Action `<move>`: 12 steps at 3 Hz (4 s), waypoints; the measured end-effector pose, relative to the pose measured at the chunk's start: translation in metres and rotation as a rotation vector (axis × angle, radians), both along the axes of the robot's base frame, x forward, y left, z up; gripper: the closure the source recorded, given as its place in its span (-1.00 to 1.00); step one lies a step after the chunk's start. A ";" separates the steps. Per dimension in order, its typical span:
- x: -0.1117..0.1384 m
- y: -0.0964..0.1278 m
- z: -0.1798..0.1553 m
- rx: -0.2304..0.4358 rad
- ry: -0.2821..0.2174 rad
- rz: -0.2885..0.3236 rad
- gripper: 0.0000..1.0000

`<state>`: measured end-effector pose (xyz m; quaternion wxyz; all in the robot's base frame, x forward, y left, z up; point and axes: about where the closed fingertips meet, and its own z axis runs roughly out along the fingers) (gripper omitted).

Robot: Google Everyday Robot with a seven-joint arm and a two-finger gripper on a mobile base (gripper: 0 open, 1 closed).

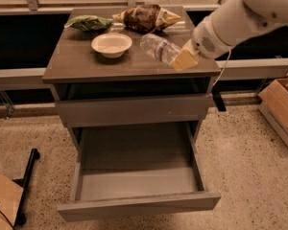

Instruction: Place water bottle into middle drawer

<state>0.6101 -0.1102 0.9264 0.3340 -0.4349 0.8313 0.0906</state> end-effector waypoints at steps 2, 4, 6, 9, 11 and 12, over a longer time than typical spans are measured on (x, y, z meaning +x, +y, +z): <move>-0.101 0.049 -0.008 0.248 0.091 0.451 1.00; -0.139 0.064 -0.116 0.179 0.201 0.849 1.00; -0.139 0.080 -0.146 0.169 0.198 0.858 1.00; -0.135 0.102 -0.280 0.214 0.285 0.852 1.00; -0.128 0.120 -0.354 0.247 0.303 0.795 1.00; -0.115 0.106 -0.415 0.261 0.337 0.768 1.00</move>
Offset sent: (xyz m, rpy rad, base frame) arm -0.1713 0.0585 -0.0289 0.2116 -0.0952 1.0768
